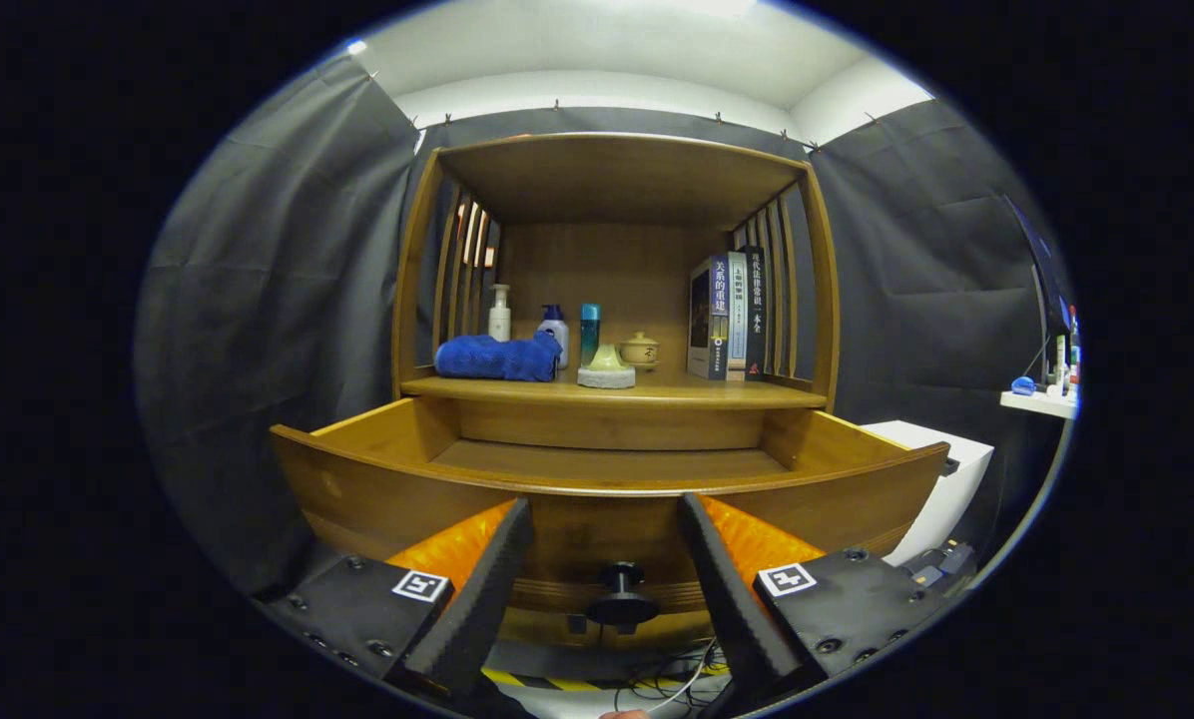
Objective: Pull open the drawer, take out the items inside it, and place them on the countertop above the cabinet.
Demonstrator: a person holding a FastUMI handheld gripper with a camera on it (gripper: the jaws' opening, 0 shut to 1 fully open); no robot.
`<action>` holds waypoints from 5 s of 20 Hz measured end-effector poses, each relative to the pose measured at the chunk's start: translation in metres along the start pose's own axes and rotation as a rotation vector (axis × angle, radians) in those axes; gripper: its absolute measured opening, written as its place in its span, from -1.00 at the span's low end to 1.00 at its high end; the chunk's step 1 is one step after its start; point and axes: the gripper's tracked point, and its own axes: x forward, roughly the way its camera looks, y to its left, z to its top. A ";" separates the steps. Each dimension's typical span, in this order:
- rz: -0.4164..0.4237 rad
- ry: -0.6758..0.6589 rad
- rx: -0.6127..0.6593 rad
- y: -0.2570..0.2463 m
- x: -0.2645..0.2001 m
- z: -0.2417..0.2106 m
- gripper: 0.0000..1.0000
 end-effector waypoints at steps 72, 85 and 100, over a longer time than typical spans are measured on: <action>0.080 -0.123 0.026 0.012 0.065 0.142 0.96; 0.133 -0.105 0.111 0.013 -0.058 0.163 0.96; 0.102 -0.150 0.051 0.016 -0.091 0.154 0.96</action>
